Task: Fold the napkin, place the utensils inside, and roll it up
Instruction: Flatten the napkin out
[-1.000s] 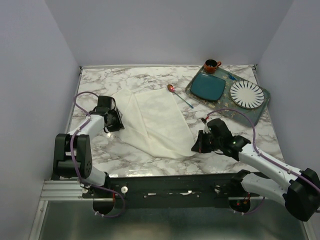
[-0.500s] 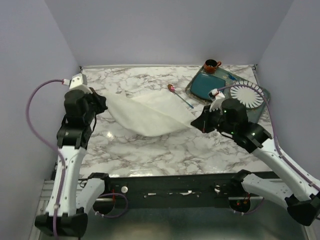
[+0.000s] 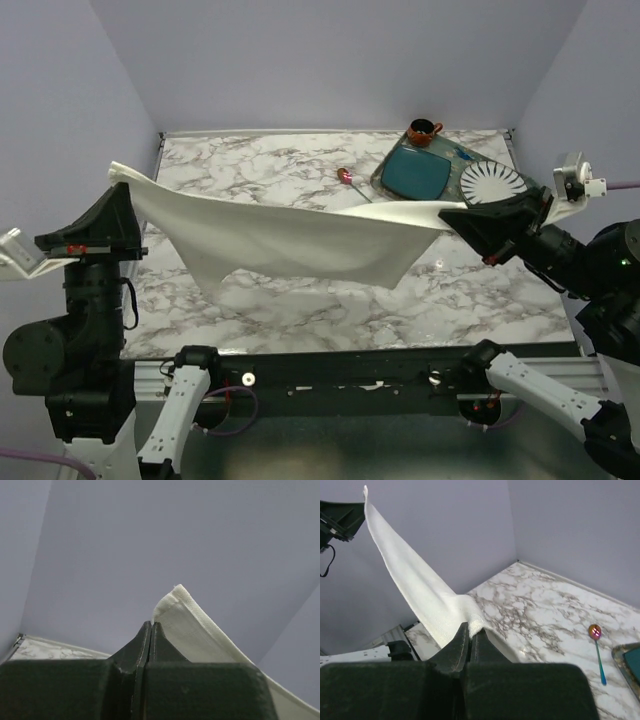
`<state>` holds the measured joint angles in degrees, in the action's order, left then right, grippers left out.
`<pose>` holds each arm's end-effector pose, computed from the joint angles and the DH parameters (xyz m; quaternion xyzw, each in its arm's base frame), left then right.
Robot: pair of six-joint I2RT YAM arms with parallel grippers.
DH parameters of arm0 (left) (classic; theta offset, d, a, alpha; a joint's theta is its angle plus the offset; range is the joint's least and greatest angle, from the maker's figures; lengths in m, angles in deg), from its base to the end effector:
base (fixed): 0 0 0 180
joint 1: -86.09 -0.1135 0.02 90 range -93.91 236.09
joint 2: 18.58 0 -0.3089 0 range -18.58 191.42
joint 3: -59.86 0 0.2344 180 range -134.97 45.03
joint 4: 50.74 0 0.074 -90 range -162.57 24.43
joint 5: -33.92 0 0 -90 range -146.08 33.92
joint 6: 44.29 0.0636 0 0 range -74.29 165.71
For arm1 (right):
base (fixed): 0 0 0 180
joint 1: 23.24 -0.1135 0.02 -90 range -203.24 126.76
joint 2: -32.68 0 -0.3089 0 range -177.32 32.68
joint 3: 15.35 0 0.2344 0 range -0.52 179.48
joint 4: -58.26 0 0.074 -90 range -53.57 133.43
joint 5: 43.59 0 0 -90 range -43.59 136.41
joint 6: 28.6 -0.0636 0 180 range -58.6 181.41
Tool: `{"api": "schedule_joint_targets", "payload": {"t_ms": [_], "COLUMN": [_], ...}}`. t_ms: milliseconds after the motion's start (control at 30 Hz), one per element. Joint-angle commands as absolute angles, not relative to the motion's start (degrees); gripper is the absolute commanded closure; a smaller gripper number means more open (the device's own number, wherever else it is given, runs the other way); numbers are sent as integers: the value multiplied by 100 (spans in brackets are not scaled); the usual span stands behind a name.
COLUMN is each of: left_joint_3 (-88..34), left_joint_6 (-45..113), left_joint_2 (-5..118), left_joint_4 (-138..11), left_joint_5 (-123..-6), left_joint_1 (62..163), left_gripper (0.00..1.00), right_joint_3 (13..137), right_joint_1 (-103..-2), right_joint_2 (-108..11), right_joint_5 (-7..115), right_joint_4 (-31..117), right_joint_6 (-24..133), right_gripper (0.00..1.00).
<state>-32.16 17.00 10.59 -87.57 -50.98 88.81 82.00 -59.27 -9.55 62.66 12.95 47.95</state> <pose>-0.0190 0.0066 0.5329 -0.1558 0.5072 -0.2068 0.8220 0.0368 0.0487 0.5364 -0.2308 0.6041 0.3996 0.6497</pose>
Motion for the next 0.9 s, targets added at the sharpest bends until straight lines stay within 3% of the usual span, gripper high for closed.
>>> {"api": "schedule_joint_targets", "payload": {"t_ms": [0,167,367,600,633,667,700,733,767,800,833,867], "left_joint_3": [-3574,-2944,-2275,-2168,-2229,-2752,-3061,-3343,-4181,-4616,-4890,-5032], "left_joint_6": [1768,1460,1240,1062,1221,1274,1545,1756,1863,1855,1855,1881], "left_joint_2": [1130,1893,3913,6638,7328,7692,8044,8639,8906,9152,9390,9383], "left_joint_4": [-8982,-9458,-9178,-7957,-7702,-7813,-7936,-7928,-8511,-8970,-9296,-9552], "left_joint_5": [-4301,-3211,-1497,-1925,-1856,-1890,-1952,-2039,-2188,-2120,-2084,-2171], "left_joint_1": [8855,8855,8785,7749,7695,7634,7563,7563,7554,7554,7571,7563], "left_gripper": [100,100,100,100,100,100,100,65,51,43,25,24], "right_joint_3": [8385,8850,9412,11721,12508,12969,13347,13786,14713,14853,14689,13913], "right_joint_1": [-5918,-5918,-5822,-5225,-5137,-4945,-4882,-4820,-4715,-4697,-4688,-4688], "right_joint_2": [-1695,-3136,-5553,-8901,-9340,-9996,-10377,-10694,-11167,-11181,-11076,-10832], "right_joint_5": [6460,5751,5388,5914,5976,6220,6310,6493,6904,6978,6961,6944], "right_joint_4": [1381,1460,2040,2260,2199,2181,2190,1972,1770,1611,1540,1653], "right_joint_6": [4357,4031,4128,3944,3839,3638,3514,3417,3277,3214,3214,3309], "right_gripper": [99,99,99,99,89,51,35,27,17,13,10,6]}}
